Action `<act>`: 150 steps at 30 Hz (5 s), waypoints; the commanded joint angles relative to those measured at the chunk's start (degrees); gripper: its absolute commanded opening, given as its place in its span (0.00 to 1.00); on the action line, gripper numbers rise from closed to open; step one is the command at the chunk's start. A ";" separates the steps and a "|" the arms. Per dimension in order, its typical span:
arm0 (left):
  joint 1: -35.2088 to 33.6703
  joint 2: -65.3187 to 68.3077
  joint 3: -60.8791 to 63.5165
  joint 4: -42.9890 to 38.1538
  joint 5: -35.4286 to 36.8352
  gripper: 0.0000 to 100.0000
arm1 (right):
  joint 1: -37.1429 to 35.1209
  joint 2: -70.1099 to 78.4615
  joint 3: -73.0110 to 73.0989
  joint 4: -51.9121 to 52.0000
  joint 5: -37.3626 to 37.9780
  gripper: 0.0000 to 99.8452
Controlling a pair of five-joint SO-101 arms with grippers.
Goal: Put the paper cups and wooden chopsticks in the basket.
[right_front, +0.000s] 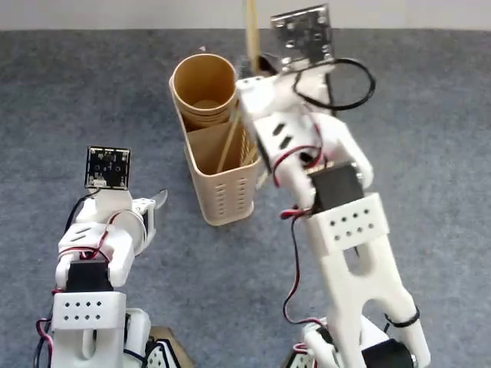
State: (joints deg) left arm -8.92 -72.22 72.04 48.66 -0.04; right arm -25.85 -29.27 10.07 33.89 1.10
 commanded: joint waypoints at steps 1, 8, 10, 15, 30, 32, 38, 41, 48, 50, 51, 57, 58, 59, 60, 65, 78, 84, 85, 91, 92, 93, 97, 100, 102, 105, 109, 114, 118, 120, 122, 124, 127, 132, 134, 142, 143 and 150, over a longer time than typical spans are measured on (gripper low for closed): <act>-0.04 -0.57 -0.22 -1.14 0.62 0.26 | -4.26 -5.05 5.23 -7.16 -2.55 0.01; -0.04 -0.57 -0.22 -1.14 0.62 0.26 | -7.08 -12.62 25.45 -21.85 -2.37 0.01; -0.04 -0.57 -0.22 -1.14 0.62 0.26 | -6.99 -12.79 29.05 -22.55 -2.29 0.01; -0.04 -0.57 -0.22 -1.14 0.62 0.26 | -6.99 -13.23 30.02 -20.88 0.00 0.19; -0.04 -0.57 -0.22 -1.05 0.62 0.26 | 10.51 -9.45 -6.29 26.33 5.63 0.16; -0.04 -0.57 -0.22 -1.05 0.62 0.26 | 15.43 -4.53 -9.80 34.42 9.76 0.16; 1.89 -0.57 -0.22 -0.88 0.62 0.26 | 24.40 15.34 -4.70 32.57 16.62 0.16; 1.89 -0.57 -0.22 -0.88 0.62 0.26 | 25.27 25.98 -1.98 24.92 18.11 0.16; 1.80 -0.57 -0.22 -0.88 0.62 0.26 | 25.01 44.70 -2.51 14.29 18.29 0.16; 1.80 -0.57 -0.22 -0.88 0.53 0.26 | 25.27 47.96 -3.65 13.49 18.29 0.16; 1.80 -0.57 -0.22 -0.88 0.53 0.26 | 25.36 49.36 -4.26 13.49 18.29 0.16; 1.80 -0.57 -0.22 -0.88 0.53 0.26 | 26.77 54.20 -6.37 13.67 18.29 0.16; 1.89 -0.57 -0.22 -0.88 0.53 0.26 | 27.12 54.20 -6.55 13.67 18.29 0.16; 1.89 -0.57 -0.22 -0.88 0.53 0.26 | 27.56 54.20 -6.64 13.67 18.29 0.16; 1.89 -0.57 -0.22 -0.88 0.53 0.26 | 28.00 54.20 -6.64 13.67 18.29 0.16; 1.89 -0.57 -0.22 -0.88 0.53 0.26 | 29.14 54.46 -6.64 13.41 18.37 0.16; 1.89 -0.57 -0.22 -0.88 0.53 0.26 | 29.14 53.85 -7.87 13.93 20.13 0.01; 1.98 -0.57 -0.22 -0.88 0.53 0.26 | 28.97 48.48 -19.12 23.16 16.26 0.01; 1.98 -0.57 -0.22 -0.88 0.53 0.26 | 28.70 46.99 -21.67 25.19 16.18 0.01; 1.98 -0.57 -0.22 -0.88 0.53 0.26 | 25.19 38.29 -35.56 34.42 10.37 0.01; 1.98 -0.57 -0.22 -0.88 0.53 0.26 | 24.13 36.70 -37.05 35.03 9.14 0.01; 1.98 -0.57 -0.22 -0.88 0.53 0.26 | 23.08 35.12 -38.37 35.30 7.91 0.01; 1.98 -0.57 -0.22 -0.88 0.53 0.26 | 15.78 28.70 -41.45 35.03 4.57 0.01; 1.98 -0.57 -0.22 -0.88 0.53 0.26 | 9.19 23.60 -41.45 30.55 2.55 0.01; 1.98 -0.57 -0.22 -0.88 0.53 0.26 | 5.76 20.09 -41.27 25.27 1.32 0.01; 1.98 -0.57 -0.22 -0.97 0.53 0.26 | 0.84 16.92 -39.25 20.35 -0.62 0.01; 1.80 -0.48 -0.13 -1.14 0.53 0.26 | -5.41 12.79 -33.89 14.81 -1.32 0.01; 1.80 -0.48 -0.13 -1.14 0.53 0.26 | -8.04 4.97 -14.81 2.59 -2.90 0.01; 1.80 -0.48 -0.13 -1.05 0.53 0.26 | -8.04 -4.09 8.66 -14.37 -2.90 0.01; 1.80 -0.48 -0.13 -1.05 0.53 0.26 | -7.96 -8.31 19.21 -20.70 -2.73 0.01; 1.80 -0.48 -0.13 -1.05 0.53 0.26 | -7.16 -11.65 27.74 -24.75 -1.76 0.01; 1.80 -0.48 -0.13 -1.05 0.53 0.26 | -6.46 -14.29 31.78 -27.12 0.26 0.01; 1.89 -0.48 -0.13 -1.05 0.53 0.26 | -6.11 -15.96 33.98 -26.07 2.20 0.02; 1.89 -0.48 -0.13 -1.05 0.53 0.26 | -6.11 -17.89 34.07 -22.02 3.69 0.20; 1.89 -0.48 -0.13 -1.05 0.53 0.26 | -6.11 -19.47 33.89 -21.85 3.69 0.26; 1.98 -0.48 -0.13 -0.97 0.53 0.26 | -2.77 -19.21 12.35 -0.66 3.69 0.26; 1.98 -0.48 -0.13 -0.97 0.53 0.26 | -0.13 -17.63 7.43 5.14 3.69 0.26; 2.07 -0.48 -0.13 -0.97 0.53 0.26 | 18.24 11.47 -16.22 37.32 13.19 0.26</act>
State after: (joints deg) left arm -7.87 -72.22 72.04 48.66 -0.04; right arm -16.26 -34.73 5.05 55.43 8.48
